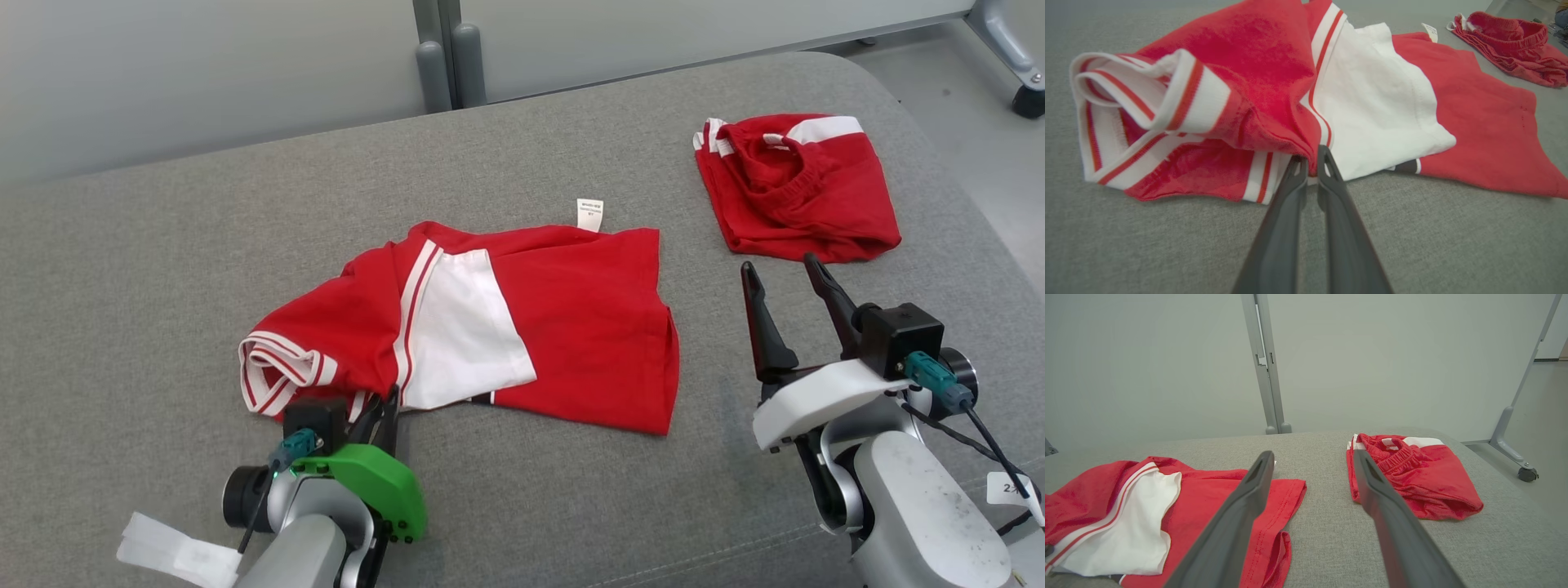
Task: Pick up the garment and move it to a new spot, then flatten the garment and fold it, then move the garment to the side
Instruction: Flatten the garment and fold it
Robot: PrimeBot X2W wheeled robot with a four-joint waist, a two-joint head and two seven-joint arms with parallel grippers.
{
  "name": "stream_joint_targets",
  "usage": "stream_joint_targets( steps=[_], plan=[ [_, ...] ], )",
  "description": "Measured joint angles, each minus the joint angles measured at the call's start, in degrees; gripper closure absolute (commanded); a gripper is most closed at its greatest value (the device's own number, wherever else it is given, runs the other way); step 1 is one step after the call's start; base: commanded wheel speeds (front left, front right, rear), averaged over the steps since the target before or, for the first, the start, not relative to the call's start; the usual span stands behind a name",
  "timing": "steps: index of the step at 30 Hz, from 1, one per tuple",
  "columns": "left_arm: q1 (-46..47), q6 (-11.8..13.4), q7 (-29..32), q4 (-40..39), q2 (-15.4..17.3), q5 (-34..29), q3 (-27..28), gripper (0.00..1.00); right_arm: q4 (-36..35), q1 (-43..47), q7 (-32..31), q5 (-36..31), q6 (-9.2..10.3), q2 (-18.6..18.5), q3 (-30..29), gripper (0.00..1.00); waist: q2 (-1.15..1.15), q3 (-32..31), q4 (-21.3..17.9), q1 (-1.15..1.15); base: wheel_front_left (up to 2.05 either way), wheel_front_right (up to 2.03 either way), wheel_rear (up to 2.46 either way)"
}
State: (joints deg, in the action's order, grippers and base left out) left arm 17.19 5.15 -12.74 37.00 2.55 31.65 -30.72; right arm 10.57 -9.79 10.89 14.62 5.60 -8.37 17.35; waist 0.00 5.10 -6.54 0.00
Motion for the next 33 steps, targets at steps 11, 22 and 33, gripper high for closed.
stream_joint_targets(
  steps=[11,22,33],
  plan=[
    [8.4,0.0,-0.5,-4.7,-0.2,0.5,1.8,1.0,-0.2,-0.2,0.0,0.0,-0.16,0.0,0.9,0.0,0.0,1.0,0.4,0.0,0.0,0.0,0.0],
    [22.5,1.5,1.2,-0.7,3.4,0.5,9.5,1.0,-2.1,-3.3,-1.2,-0.9,-1.27,0.3,2.8,0.0,0.0,4.9,-1.5,0.0,0.0,0.0,0.0],
    [31.5,1.9,3.6,10.5,8.9,2.4,24.6,1.0,-3.2,-8.0,-1.7,-1.6,-2.77,1.3,5.2,0.0,0.0,11.1,-5.5,0.0,0.0,0.0,0.0]
  ],
)
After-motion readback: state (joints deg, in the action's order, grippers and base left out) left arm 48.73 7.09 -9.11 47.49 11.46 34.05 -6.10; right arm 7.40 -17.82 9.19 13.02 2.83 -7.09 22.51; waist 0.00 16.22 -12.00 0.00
